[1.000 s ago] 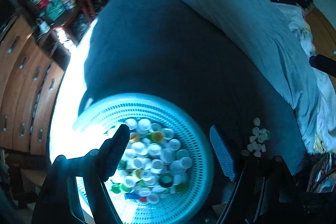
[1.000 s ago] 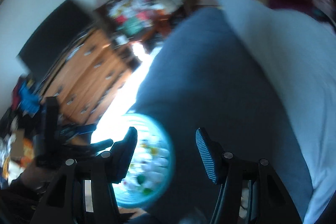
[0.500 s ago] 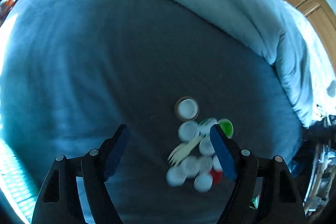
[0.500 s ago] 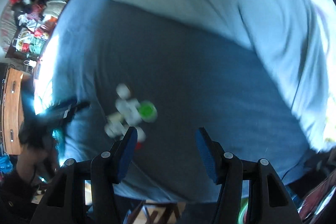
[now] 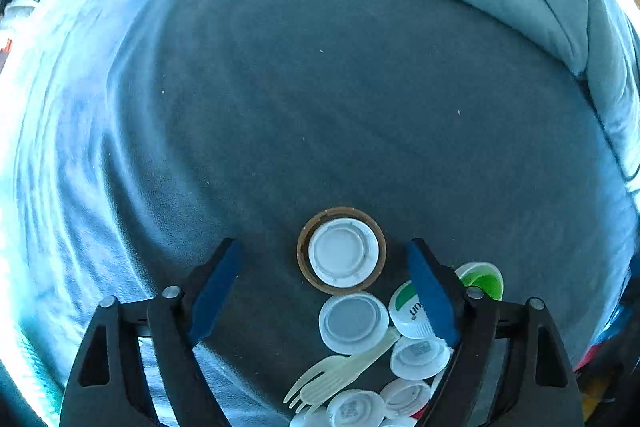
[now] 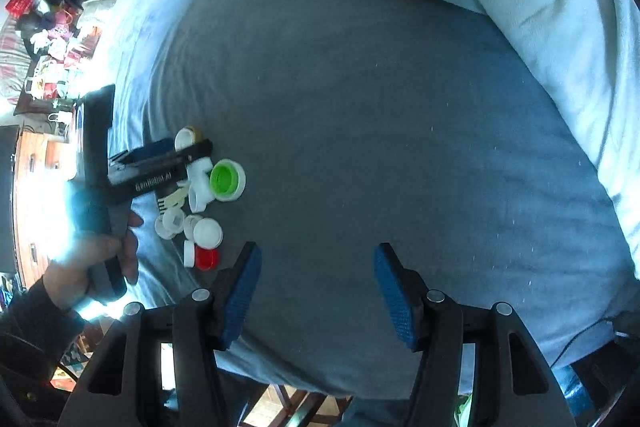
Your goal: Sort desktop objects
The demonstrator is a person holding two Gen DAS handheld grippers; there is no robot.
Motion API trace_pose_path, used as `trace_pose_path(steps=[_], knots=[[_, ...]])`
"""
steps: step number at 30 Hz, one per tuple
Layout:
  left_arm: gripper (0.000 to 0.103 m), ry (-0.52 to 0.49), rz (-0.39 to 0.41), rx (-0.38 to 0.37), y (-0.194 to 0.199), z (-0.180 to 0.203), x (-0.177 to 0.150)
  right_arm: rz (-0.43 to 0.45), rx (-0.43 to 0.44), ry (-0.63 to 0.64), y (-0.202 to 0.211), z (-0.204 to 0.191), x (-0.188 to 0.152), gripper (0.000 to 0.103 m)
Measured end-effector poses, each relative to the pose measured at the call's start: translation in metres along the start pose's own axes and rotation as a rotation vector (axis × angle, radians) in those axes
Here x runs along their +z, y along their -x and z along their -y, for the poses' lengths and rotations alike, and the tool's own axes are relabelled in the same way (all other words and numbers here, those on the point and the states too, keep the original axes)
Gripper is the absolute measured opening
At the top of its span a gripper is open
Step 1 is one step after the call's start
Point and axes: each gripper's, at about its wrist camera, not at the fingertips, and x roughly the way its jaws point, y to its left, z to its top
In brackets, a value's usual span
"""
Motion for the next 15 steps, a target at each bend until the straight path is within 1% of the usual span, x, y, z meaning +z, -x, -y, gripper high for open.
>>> trace_pose_path(steps=[1, 2, 3, 4, 5, 6, 7, 8, 9, 10, 11, 12, 13, 14, 15], knots=[[0.053, 0.001, -0.006, -0.006, 0.002, 0.0, 0.002, 0.004, 0.001, -0.001, -0.001, 0.0, 0.002, 0.063], [0.039, 0.016, -0.026, -0.035, 0.008, -0.002, 0.005, 0.012, 0.005, -0.004, -0.001, 0.0, 0.004, 0.063], [0.034, 0.045, -0.039, -0.094, 0.021, -0.004, 0.011, 0.015, 0.011, -0.004, 0.001, 0.001, 0.008, 0.062], [0.034, 0.057, 0.005, -0.146, 0.045, -0.003, 0.016, 0.021, 0.016, -0.002, 0.003, -0.001, 0.01, 0.06], [0.034, 0.035, 0.05, -0.174, 0.064, 0.0, 0.02, 0.037, 0.022, 0.004, 0.007, -0.003, 0.012, 0.054], [0.034, -0.003, 0.055, -0.177, 0.07, 0.004, 0.021, 0.047, 0.028, 0.013, 0.011, -0.004, 0.014, 0.05], [0.034, -0.006, -0.005, -0.167, 0.059, 0.002, 0.02, 0.044, 0.032, 0.028, 0.01, -0.007, 0.016, 0.05], [0.034, 0.039, -0.088, -0.167, 0.042, -0.004, 0.019, 0.036, 0.029, 0.036, 0.007, -0.011, 0.016, 0.049], [0.034, 0.063, -0.121, -0.165, 0.038, -0.01, 0.017, 0.03, 0.029, 0.039, 0.005, -0.013, 0.017, 0.049], [0.034, 0.057, -0.105, -0.152, 0.044, -0.012, 0.018, 0.028, 0.034, 0.042, 0.005, -0.015, 0.019, 0.049], [0.034, 0.061, -0.085, -0.168, 0.05, -0.013, 0.018, 0.035, 0.04, 0.05, 0.006, -0.018, 0.021, 0.049], [0.035, 0.068, -0.107, -0.197, 0.048, -0.015, 0.018, 0.04, 0.044, 0.059, 0.007, -0.021, 0.022, 0.049], [0.035, 0.065, -0.152, -0.19, 0.042, -0.016, 0.016, 0.038, 0.047, 0.067, 0.006, -0.024, 0.022, 0.049], [0.035, 0.066, -0.153, -0.18, 0.043, -0.018, 0.016, 0.03, 0.052, 0.072, 0.004, -0.026, 0.023, 0.049], [0.035, 0.07, -0.135, -0.18, 0.048, -0.021, 0.016, 0.029, 0.057, 0.073, 0.003, -0.028, 0.023, 0.049]])
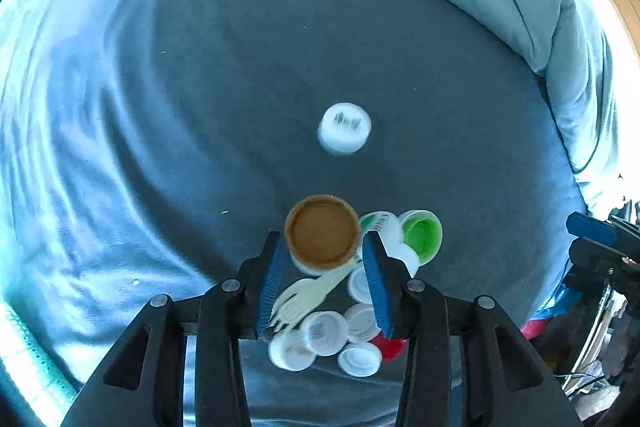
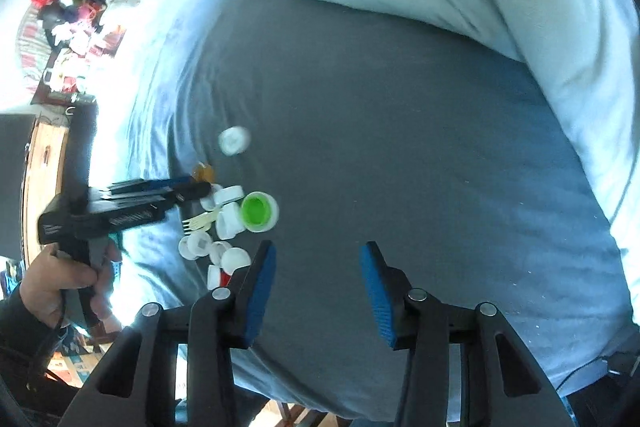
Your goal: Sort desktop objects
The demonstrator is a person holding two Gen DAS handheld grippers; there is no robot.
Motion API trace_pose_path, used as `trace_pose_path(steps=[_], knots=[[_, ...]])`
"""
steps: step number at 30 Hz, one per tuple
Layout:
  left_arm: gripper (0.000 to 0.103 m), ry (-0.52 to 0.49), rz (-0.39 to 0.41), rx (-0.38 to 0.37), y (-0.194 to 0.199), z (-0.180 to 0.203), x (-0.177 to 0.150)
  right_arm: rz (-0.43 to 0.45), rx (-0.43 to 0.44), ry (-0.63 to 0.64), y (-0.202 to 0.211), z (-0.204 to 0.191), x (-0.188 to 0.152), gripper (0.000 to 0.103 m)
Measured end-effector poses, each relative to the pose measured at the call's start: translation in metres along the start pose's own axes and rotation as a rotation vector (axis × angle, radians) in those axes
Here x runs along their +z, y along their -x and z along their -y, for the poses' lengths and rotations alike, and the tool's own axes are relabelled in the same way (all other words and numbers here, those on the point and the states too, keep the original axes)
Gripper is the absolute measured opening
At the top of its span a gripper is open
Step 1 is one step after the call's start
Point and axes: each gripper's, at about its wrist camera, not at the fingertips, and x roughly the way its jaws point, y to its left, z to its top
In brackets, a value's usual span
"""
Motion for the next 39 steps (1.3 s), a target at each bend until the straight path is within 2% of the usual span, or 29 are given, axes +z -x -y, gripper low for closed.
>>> trace_pose_path(steps=[2, 6, 9, 11, 12, 13, 14, 16, 18, 20, 21, 22, 24, 28, 30, 31, 32, 33, 36, 37, 39], knots=[[0.035, 0.007, 0.038, 0.025, 0.014, -0.006, -0.001, 0.003, 0.004, 0.01, -0.002, -0.004, -0.001, 0.049], [0.035, 0.036, 0.091, 0.022, 0.03, -0.018, -0.006, -0.018, 0.003, 0.056, -0.021, -0.012, -0.002, 0.049], [0.046, 0.019, 0.094, -0.009, 0.028, -0.013, -0.009, -0.048, 0.006, 0.101, -0.042, -0.019, 0.0, 0.049], [0.046, -0.01, 0.096, -0.024, 0.027, -0.002, -0.005, -0.064, -0.014, 0.169, -0.059, -0.028, 0.002, 0.049], [0.051, -0.032, 0.11, -0.025, 0.027, 0.005, -0.003, -0.071, -0.023, 0.186, -0.064, -0.031, 0.002, 0.049], [0.061, -0.052, 0.117, -0.023, 0.026, 0.006, -0.006, -0.078, -0.019, 0.189, -0.069, -0.033, 0.002, 0.049], [0.064, -0.077, 0.12, -0.008, 0.024, -0.004, -0.016, -0.08, -0.012, 0.18, -0.073, -0.033, 0.002, 0.049], [0.064, -0.09, 0.115, 0.02, 0.017, -0.003, -0.01, -0.076, -0.014, 0.174, -0.074, -0.032, 0.001, 0.049], [0.064, -0.081, 0.114, 0.027, 0.019, -0.018, 0.002, -0.075, -0.016, 0.167, -0.071, -0.03, 0.0, 0.049], [0.059, -0.063, 0.122, 0.007, 0.024, -0.027, -0.003, -0.075, -0.012, 0.163, -0.068, -0.028, -0.001, 0.049], [0.05, -0.058, 0.13, 0.006, 0.03, -0.031, -0.004, -0.072, -0.01, 0.165, -0.066, -0.029, -0.002, 0.049], [0.034, -0.053, 0.137, 0.022, 0.038, -0.038, -0.01, -0.067, -0.009, 0.167, -0.065, -0.029, -0.002, 0.049], [0.014, -0.007, 0.149, 0.037, 0.051, -0.053, -0.01, -0.062, -0.003, 0.17, -0.063, -0.03, -0.001, 0.049], [0.014, 0.123, 0.205, 0.112, 0.073, -0.095, -0.014, -0.055, -0.003, 0.17, -0.063, -0.029, 0.001, 0.049], [0.014, 0.116, 0.191, 0.057, 0.073, -0.106, -0.01, -0.052, -0.003, 0.175, -0.067, -0.03, 0.004, 0.049], [0.015, 0.079, 0.205, 0.036, 0.077, -0.104, -0.01, -0.051, -0.005, 0.175, -0.069, -0.031, 0.005, 0.049], [0.016, 0.017, 0.202, -0.023, 0.079, -0.104, -0.009, -0.048, -0.005, 0.17, -0.071, -0.031, 0.007, 0.049], [0.017, -0.038, 0.159, -0.094, 0.074, -0.095, -0.008, -0.046, -0.005, 0.165, -0.073, -0.032, 0.008, 0.049], [0.017, -0.163, 0.083, -0.212, 0.058, -0.074, -0.007, -0.048, -0.009, 0.161, -0.079, -0.036, 0.008, 0.049], [0.017, -0.179, 0.085, -0.202, 0.055, -0.074, -0.003, -0.054, -0.009, 0.164, -0.08, -0.037, 0.007, 0.049], [0.017, -0.132, 0.095, -0.062, 0.048, -0.092, 0.002, -0.063, -0.013, 0.17, -0.081, -0.038, 0.006, 0.049]])
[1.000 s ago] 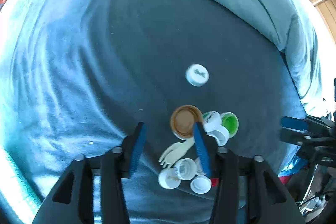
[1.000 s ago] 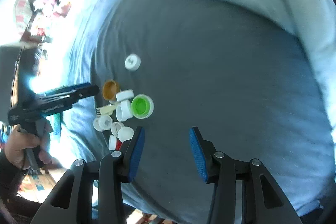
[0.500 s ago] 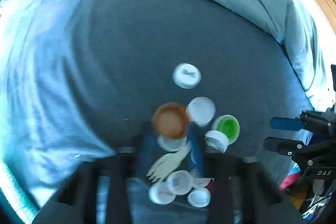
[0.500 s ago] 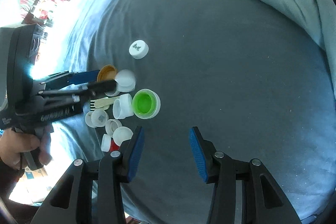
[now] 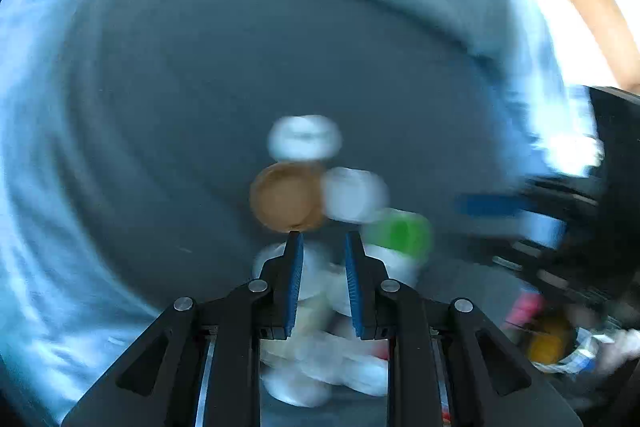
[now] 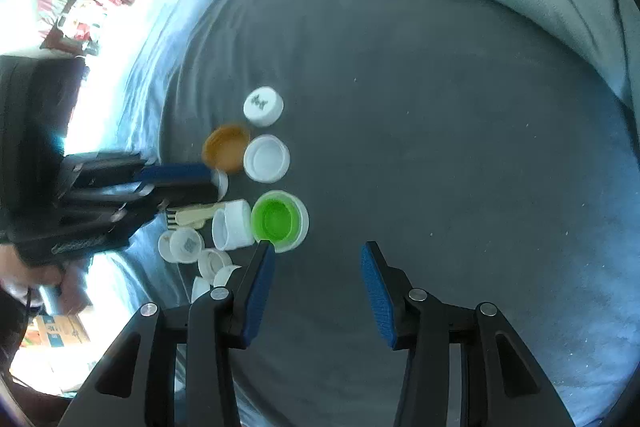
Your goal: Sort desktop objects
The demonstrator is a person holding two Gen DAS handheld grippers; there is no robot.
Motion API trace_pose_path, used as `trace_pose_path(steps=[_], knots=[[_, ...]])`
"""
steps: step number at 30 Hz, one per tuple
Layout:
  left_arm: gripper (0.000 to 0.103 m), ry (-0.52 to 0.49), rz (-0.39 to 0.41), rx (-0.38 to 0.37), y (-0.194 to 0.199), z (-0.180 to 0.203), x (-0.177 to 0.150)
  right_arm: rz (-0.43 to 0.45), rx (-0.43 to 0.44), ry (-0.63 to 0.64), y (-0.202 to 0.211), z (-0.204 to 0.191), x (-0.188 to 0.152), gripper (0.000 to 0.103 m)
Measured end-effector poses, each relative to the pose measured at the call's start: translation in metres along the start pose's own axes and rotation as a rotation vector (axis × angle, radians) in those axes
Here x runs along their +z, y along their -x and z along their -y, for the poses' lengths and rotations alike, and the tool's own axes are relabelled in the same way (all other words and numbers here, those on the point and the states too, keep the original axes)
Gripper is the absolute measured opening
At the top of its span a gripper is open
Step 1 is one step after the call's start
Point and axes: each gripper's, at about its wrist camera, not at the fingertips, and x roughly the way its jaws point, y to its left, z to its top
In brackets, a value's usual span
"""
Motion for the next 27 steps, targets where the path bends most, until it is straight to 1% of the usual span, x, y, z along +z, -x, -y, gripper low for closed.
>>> trace_pose_path(steps=[1, 2, 3, 4, 6, 8, 9, 10, 11, 13, 14, 16, 17, 19, 21, 23, 24, 25, 26, 27], knots=[[0.017, 0.059, 0.013, 0.022, 0.003, -0.012, -0.009, -0.001, 0.001, 0.0, 0.0, 0.0, -0.001, 0.049], [0.017, 0.141, 0.045, 0.006, 0.01, -0.031, -0.011, 0.0, 0.005, -0.001, 0.002, 0.001, 0.0, 0.049], [0.019, 0.182, 0.077, 0.025, 0.019, -0.042, -0.013, 0.004, 0.007, -0.002, 0.003, 0.001, 0.0, 0.049], [0.028, 0.194, 0.108, 0.045, 0.028, -0.047, -0.015, 0.008, 0.01, -0.003, 0.005, 0.0, 0.0, 0.049], [0.035, 0.176, 0.168, 0.06, 0.044, -0.049, -0.018, 0.019, 0.015, 0.0, 0.006, 0.0, 0.001, 0.052], [0.039, 0.085, 0.2, 0.038, 0.05, -0.034, -0.023, 0.029, 0.012, 0.008, 0.005, 0.0, 0.002, 0.053], [0.045, 0.045, 0.205, 0.04, 0.051, -0.032, -0.018, 0.033, 0.009, 0.012, 0.005, 0.001, 0.003, 0.053], [0.048, 0.019, 0.211, 0.046, 0.05, -0.03, -0.018, 0.034, 0.006, 0.015, 0.004, 0.001, 0.004, 0.054], [0.048, 0.017, 0.209, 0.052, 0.053, -0.033, -0.01, 0.035, 0.005, 0.015, 0.004, 0.002, 0.006, 0.054], [0.048, 0.049, 0.198, 0.075, 0.05, -0.04, -0.015, 0.04, 0.005, 0.015, 0.004, 0.001, 0.008, 0.055], [0.048, 0.077, 0.194, 0.075, 0.049, -0.054, -0.019, 0.041, 0.006, 0.016, 0.004, 0.002, 0.009, 0.055], [0.048, 0.117, 0.191, 0.075, 0.043, -0.057, -0.024, 0.044, 0.008, 0.016, 0.005, 0.002, 0.01, 0.056], [0.048, 0.122, 0.19, 0.074, 0.039, -0.053, -0.028, 0.045, 0.01, 0.017, 0.006, 0.004, 0.011, 0.056], [0.048, 0.115, 0.197, 0.073, 0.037, -0.044, -0.036, 0.051, 0.014, 0.019, 0.008, 0.005, 0.013, 0.057], [0.05, 0.115, 0.206, 0.066, 0.037, -0.039, -0.043, 0.067, 0.017, 0.025, 0.01, 0.004, 0.015, 0.063], [0.05, 0.106, 0.196, 0.067, 0.042, -0.047, -0.053, 0.072, 0.02, 0.034, 0.01, 0.003, 0.018, 0.063], [0.05, 0.099, 0.187, 0.067, 0.038, -0.048, -0.054, 0.072, 0.019, 0.038, 0.009, 0.001, 0.019, 0.063], [0.05, 0.089, 0.179, 0.069, 0.032, -0.046, -0.055, 0.072, 0.018, 0.042, 0.008, -0.001, 0.02, 0.063], [0.05, 0.081, 0.176, 0.076, 0.042, -0.04, -0.059, 0.076, 0.017, 0.046, 0.008, -0.002, 0.022, 0.063], [0.05, 0.07, 0.173, 0.086, 0.039, -0.042, -0.058, 0.079, 0.017, 0.05, 0.009, -0.003, 0.023, 0.063]])
